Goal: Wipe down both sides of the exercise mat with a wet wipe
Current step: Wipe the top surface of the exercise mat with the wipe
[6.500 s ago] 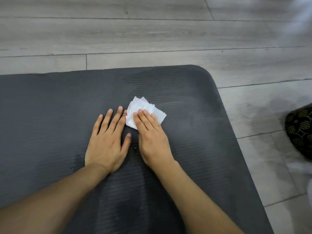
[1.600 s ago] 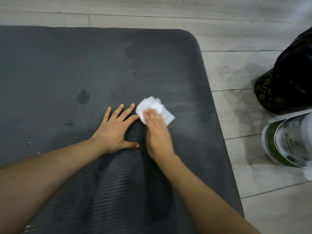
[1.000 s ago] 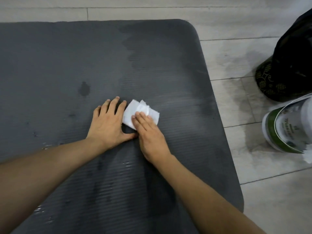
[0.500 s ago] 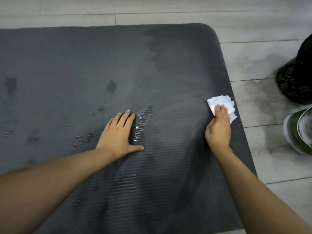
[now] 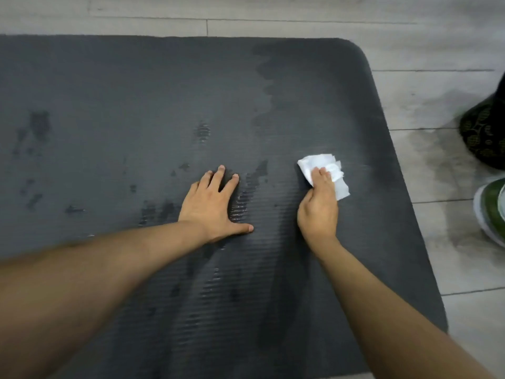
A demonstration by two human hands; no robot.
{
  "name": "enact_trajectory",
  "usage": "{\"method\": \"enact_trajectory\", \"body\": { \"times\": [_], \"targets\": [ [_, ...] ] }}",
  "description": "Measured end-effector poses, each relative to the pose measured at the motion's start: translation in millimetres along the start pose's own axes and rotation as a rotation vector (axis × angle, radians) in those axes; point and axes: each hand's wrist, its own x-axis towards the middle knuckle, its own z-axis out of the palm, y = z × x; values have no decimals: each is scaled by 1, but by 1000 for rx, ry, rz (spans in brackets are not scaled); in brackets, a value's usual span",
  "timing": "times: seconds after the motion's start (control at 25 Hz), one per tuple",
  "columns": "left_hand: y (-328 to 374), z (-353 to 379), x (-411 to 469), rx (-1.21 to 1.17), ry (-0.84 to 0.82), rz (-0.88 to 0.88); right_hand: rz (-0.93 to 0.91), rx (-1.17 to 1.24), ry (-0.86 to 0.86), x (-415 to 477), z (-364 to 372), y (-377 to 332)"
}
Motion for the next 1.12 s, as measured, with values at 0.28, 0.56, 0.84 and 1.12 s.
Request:
{"method": "enact_trajectory", "body": {
  "times": [0.28, 0.56, 0.84, 1.12],
  "targets": [
    [-40, -14, -11, -418, 36, 55, -677, -115, -436, -59, 48, -54],
    [-40, -13, -8, -345, 43, 80, -707, -200, -256, -28, -3, 22],
    [-32, 11, 1, -104, 5, 137, 4, -259, 115, 17, -16, 44],
    [-33, 29, 3, 28, 54, 130, -841, -225, -320, -31, 26, -8]
  ]
}}
